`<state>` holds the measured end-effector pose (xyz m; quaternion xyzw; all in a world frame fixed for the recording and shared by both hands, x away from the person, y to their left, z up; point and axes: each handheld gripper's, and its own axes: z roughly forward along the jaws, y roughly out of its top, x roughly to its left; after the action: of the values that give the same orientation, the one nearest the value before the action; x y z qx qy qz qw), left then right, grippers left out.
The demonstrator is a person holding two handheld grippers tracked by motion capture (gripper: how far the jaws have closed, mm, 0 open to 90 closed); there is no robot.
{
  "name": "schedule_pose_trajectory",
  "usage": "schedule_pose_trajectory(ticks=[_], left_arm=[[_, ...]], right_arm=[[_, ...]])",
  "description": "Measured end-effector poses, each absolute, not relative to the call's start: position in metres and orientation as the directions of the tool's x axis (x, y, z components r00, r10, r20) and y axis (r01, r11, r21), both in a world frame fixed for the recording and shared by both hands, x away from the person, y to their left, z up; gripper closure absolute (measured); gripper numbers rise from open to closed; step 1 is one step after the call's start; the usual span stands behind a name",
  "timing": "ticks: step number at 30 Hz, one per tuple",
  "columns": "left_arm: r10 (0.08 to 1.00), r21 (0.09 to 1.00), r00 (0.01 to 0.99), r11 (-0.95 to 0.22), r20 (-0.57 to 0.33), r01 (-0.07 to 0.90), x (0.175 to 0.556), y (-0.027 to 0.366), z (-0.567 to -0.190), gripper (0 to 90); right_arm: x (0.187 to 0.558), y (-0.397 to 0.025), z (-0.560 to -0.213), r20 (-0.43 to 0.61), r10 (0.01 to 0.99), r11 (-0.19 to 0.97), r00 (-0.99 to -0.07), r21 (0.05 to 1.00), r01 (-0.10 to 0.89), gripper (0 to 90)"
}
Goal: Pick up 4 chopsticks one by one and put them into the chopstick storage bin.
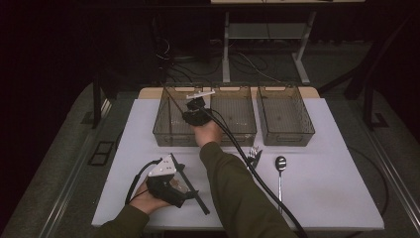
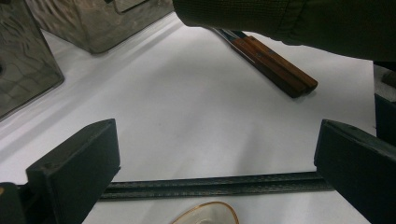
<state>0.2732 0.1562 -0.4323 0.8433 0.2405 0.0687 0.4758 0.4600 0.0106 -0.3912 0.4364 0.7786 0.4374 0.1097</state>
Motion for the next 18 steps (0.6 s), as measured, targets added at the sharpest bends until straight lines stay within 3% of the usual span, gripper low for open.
schedule_pose_trajectory(ticks=[2, 5, 18], left_arm=[[0.469, 0.836, 0.876, -0.432, -0.114, 0.340, 0.273, 0.156, -0.432, 0.0], [0.471, 0.835, 0.874, -0.430, -0.116, 0.342, 0.273, 0.156, -0.432, 0.0], [0.472, 0.836, 0.875, -0.434, -0.107, 0.336, 0.273, 0.157, -0.432, 0.0]], right_arm=[[0.461, 0.011, -0.392, 0.207, 0.775, 0.248, -0.597, 0.770, 0.588, 71.1], [0.463, 0.008, -0.393, 0.208, 0.772, 0.264, -0.601, 0.755, 0.600, 63.4], [0.455, -0.010, -0.375, 0.185, 0.726, 0.332, -0.662, 0.749, 0.573, 48.4]])
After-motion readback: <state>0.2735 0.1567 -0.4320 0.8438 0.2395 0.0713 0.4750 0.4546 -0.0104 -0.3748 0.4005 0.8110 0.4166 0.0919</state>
